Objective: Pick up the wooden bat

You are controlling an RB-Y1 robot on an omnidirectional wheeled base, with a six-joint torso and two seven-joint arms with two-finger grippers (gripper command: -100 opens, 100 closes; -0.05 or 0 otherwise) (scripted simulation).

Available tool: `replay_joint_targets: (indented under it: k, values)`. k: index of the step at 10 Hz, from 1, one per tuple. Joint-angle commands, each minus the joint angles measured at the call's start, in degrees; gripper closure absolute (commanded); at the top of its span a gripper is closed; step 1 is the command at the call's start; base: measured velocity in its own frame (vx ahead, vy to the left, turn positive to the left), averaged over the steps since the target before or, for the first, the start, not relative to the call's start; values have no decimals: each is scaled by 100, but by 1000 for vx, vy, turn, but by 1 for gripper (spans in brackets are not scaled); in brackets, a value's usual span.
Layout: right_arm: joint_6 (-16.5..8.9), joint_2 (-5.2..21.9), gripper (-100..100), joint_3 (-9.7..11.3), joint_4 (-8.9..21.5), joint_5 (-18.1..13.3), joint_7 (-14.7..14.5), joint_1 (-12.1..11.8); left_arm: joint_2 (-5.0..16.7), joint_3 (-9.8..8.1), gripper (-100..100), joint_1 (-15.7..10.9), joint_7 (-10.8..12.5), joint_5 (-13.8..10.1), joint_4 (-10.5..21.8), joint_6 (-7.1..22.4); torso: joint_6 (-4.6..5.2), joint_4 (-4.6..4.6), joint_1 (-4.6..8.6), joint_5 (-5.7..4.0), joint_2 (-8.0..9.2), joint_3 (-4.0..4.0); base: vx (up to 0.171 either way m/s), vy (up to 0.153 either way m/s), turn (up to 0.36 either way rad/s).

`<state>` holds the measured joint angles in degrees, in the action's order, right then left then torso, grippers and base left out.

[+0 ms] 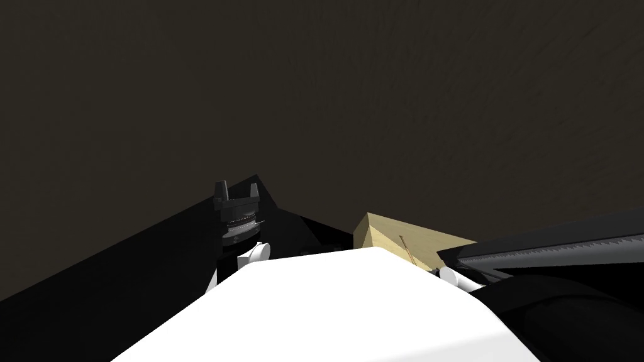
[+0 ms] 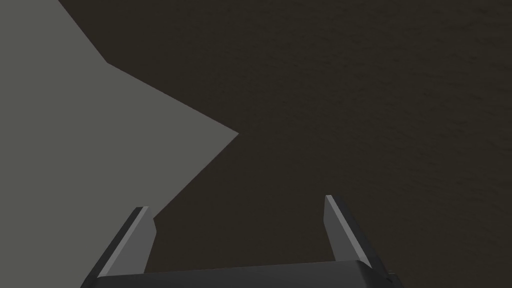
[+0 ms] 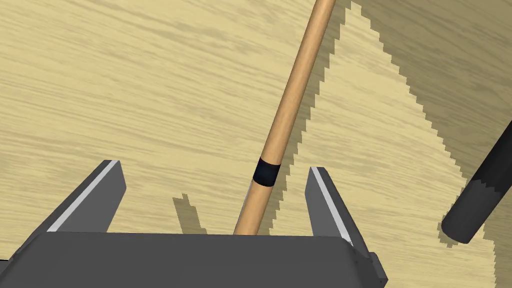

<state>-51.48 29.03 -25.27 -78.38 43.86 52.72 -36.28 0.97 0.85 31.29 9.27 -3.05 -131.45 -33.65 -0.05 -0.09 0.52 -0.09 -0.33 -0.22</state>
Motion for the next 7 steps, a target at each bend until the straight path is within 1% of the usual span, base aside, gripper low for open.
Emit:
replay_joint_targets:
  k: [1,2,3,5,6,7]
  values:
    - [-250,33,-100,-100,163,243,170,-178,0,0,0,0,0,0,0,0,0,0,0,0,0,0,86,-76,-36]
    - [-357,65,-100,-131,317,371,239,-217,0,0,0,0,0,0,0,0,2,-1,-1,1,-1,-1,84,-72,-32]
    - [-357,65,-100,-131,317,371,239,-217,0,0,0,0,0,0,0,0,0,0,-2,1,-2,-1,56,-43,-6]
    - [-514,110,-100,-165,559,568,341,-275,0,0,0,0,0,0,0,0,-1,2,-17,4,9,5,42,-35,-16]
    - [-613,136,-100,-175,730,700,406,-315,0,0,0,-1,0,0,0,0,-1,3,-14,3,11,6,37,-27,-54]
    - [-509,124,-100,-162,714,638,315,-260,-1,0,0,0,0,0,0,0,2,3,-21,3,15,8,10,3,-24]
